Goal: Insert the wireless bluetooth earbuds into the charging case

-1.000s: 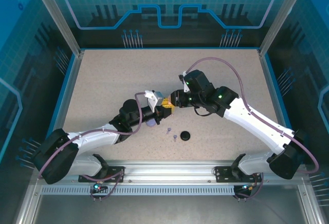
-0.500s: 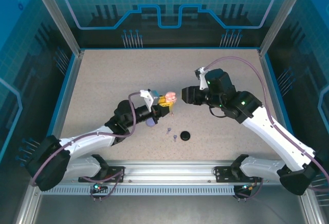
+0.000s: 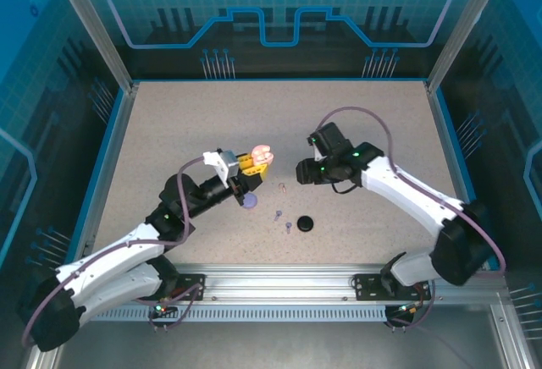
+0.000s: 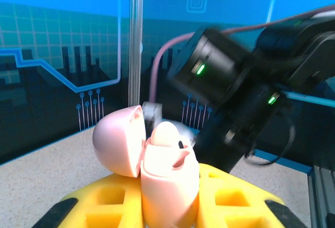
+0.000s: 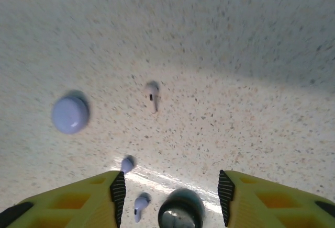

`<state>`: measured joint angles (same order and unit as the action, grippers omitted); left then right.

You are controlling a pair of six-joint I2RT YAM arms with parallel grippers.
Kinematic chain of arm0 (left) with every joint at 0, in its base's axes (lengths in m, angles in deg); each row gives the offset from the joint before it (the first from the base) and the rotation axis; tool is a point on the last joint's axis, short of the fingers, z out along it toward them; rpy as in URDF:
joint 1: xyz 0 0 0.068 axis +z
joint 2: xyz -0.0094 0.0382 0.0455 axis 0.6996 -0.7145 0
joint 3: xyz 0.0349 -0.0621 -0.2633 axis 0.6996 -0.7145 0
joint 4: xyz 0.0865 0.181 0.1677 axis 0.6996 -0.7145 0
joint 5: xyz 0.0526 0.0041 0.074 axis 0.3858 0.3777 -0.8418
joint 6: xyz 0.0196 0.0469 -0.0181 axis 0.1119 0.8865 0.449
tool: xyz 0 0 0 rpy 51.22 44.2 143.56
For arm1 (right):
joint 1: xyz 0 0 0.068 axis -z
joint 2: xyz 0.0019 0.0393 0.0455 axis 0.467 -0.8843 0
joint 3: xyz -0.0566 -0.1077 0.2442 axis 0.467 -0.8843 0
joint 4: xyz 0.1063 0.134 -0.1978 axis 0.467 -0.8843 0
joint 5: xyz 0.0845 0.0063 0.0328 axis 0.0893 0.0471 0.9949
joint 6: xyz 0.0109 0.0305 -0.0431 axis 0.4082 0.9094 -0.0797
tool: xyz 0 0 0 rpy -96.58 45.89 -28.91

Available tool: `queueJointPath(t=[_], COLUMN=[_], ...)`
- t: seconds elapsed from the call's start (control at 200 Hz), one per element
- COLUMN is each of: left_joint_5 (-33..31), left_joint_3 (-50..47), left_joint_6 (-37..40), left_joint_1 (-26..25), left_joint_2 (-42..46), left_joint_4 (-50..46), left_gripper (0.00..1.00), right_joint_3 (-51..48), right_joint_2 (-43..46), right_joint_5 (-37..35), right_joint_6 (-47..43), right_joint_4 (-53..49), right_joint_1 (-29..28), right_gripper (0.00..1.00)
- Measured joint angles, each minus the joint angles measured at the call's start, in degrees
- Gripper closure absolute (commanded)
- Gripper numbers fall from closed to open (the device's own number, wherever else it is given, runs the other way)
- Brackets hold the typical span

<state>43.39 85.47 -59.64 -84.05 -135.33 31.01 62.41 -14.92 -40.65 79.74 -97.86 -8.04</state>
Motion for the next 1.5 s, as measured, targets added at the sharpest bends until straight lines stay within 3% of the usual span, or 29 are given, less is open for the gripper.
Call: queueJointPath(t=[0.35, 0.69, 1.496], left_joint_5=[-1.1, -2.0, -2.4], left_joint_3=[-0.5, -0.6, -1.8], left_joint_6=[0.5, 1.5, 1.5], left_joint_1=[0.0, 0.0, 0.0], left_joint_2=[8.5, 10.9, 11.6], left_joint_4=[-7.2, -10.7, -12.0], left_gripper=[0.96, 0.96, 0.96], right_joint_3=[14.1, 23.9, 32.1], right_joint_2=[-20.7, -33.5, -43.2], right_joint_5=[-0.9, -3.1, -4.5], right_joint_6=[-2.1, -3.5, -4.5], right_joint_4=[-3.0, -7.7, -13.2], right_joint_1=[-4.6, -6.3, -6.6], right_gripper=[0.46, 0.49, 0.65])
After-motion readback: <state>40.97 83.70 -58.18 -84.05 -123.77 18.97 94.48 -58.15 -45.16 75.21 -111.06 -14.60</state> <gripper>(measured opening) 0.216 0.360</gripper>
